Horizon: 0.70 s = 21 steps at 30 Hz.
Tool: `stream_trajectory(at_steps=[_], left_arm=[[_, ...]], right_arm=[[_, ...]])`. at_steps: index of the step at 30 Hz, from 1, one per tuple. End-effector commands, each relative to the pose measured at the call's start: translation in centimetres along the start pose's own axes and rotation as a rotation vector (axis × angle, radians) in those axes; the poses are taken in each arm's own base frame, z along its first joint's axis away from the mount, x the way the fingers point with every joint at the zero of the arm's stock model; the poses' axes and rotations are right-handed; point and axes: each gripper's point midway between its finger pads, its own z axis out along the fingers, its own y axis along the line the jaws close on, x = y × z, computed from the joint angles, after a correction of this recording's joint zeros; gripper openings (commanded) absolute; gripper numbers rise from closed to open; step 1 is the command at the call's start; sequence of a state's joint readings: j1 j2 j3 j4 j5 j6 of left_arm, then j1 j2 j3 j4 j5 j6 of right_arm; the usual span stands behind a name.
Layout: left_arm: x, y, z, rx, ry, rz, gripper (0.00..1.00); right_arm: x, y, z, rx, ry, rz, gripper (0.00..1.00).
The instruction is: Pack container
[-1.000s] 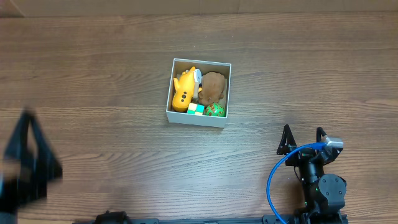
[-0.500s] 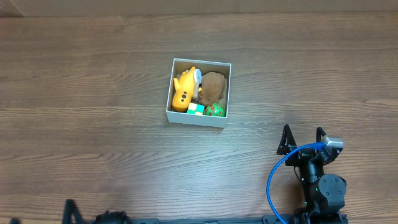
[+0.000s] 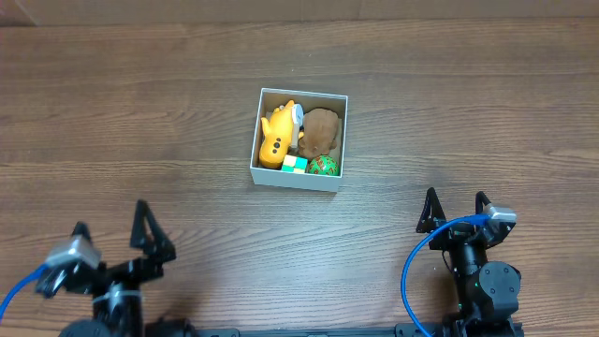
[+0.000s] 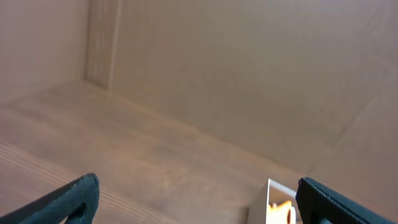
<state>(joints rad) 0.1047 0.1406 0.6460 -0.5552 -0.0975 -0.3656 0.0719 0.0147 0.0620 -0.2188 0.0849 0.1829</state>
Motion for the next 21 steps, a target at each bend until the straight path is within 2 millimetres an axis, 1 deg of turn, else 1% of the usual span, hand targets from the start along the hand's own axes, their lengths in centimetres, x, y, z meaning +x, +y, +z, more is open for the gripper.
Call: stream_trajectory(at_steps=[1,5,8,15,21], left_arm=[[3.7,0.3,2.3,0.036,0.030,-0.008,1.00],[5.8,1.0,4.1,0.043,0.010,-0.009,1.00],[6.8,1.3,4.9,0.052,-0.013,-0.002,1.00],[9.0,2.0,5.6,0.041,0.023,0.080,1.00],[12.1,2.9,6.2,0.035,0.072,0.094,1.00]], right_arm=[[-0.5,0.0,-0.1,-0.001,-0.021,-0.006,1.00],[-0.5,0.0,-0.1,-0.001,-0.021,-0.006,1.00],[-0.5,0.0,-0.1,-0.001,-0.021,-0.006,1.00],[-0.5,0.0,-0.1,-0.001,-0.021,-0.006,1.00],[-0.5,0.0,-0.1,-0.001,-0.021,-0.006,1.00]])
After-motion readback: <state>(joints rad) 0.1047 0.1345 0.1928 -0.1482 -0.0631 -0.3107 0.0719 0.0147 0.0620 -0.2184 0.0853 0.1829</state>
